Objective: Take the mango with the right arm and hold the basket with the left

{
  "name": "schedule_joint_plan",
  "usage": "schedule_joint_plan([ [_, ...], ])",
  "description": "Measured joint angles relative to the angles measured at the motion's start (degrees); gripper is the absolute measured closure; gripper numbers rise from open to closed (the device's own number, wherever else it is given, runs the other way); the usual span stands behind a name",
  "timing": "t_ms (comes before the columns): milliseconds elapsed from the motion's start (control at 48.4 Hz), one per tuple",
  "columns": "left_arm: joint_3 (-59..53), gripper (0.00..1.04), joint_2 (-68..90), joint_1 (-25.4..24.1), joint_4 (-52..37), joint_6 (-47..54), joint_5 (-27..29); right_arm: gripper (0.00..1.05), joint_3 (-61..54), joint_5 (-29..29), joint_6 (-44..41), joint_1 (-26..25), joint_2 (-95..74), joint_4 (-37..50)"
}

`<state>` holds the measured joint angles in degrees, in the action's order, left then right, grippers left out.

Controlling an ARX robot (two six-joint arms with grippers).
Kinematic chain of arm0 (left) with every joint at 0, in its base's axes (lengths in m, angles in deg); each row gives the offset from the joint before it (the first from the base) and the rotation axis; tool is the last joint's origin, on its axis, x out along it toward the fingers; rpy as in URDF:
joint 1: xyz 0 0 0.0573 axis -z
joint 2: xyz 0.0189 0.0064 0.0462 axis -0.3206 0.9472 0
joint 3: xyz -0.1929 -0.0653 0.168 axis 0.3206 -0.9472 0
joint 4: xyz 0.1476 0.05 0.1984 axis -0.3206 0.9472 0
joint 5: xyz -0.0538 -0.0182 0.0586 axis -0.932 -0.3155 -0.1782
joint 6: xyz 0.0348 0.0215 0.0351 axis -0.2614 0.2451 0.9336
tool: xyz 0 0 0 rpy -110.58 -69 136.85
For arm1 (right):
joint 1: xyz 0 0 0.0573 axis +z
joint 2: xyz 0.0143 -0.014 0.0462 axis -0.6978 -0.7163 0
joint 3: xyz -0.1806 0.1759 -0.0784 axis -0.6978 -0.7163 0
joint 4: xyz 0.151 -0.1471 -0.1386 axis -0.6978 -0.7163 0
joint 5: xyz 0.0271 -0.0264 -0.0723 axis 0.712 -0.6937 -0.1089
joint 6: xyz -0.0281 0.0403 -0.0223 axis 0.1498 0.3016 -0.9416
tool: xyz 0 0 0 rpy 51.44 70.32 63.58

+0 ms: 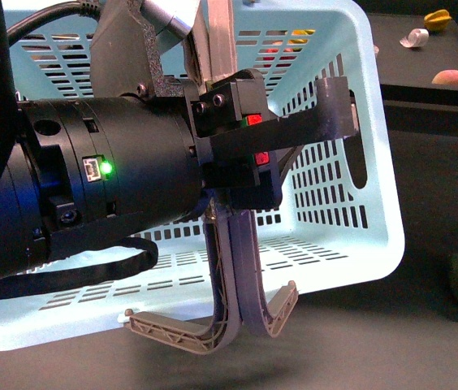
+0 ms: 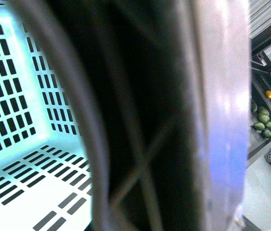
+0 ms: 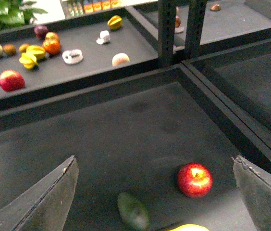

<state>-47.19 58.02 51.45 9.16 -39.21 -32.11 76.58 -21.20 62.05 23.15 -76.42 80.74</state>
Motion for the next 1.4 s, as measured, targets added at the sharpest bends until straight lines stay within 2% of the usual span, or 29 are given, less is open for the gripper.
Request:
schedule_joint_plan([
  [124,0.00,0.88,0.02,-0.04,0.00,0.02,0.11,0.08,3.93,4.33,-7.74,-5.07,-14.56,6.01],
  [269,0.00,0.88,0.04,-0.02,0.00,0.00,0.20,0.08,8.92,11.65,-21.03,-9.79,-32.06,5.01],
  [413,0.00,0.89,0.04,-0.02,0.00,0.02,0.22,0.08,12.85,13.18,-33.11,-12.52,-42.73,2.95],
  [661,0.00,0.89,0.04,-0.02,0.00,0.00,0.02,0.08,22.82,12.07,-56.24,-17.94,-62.69,-3.82],
  [909,0.00,0.89,0.04,-0.02,0.00,0.02,0.22,0.08,31.80,11.19,-66.03,-19.23,-74.66,-9.20],
  [1405,0.00,0.89,0.04,-0.02,0.00,0.02,0.13,0.08,44.39,8.66,-68.87,-17.11,-87.12,-12.02],
])
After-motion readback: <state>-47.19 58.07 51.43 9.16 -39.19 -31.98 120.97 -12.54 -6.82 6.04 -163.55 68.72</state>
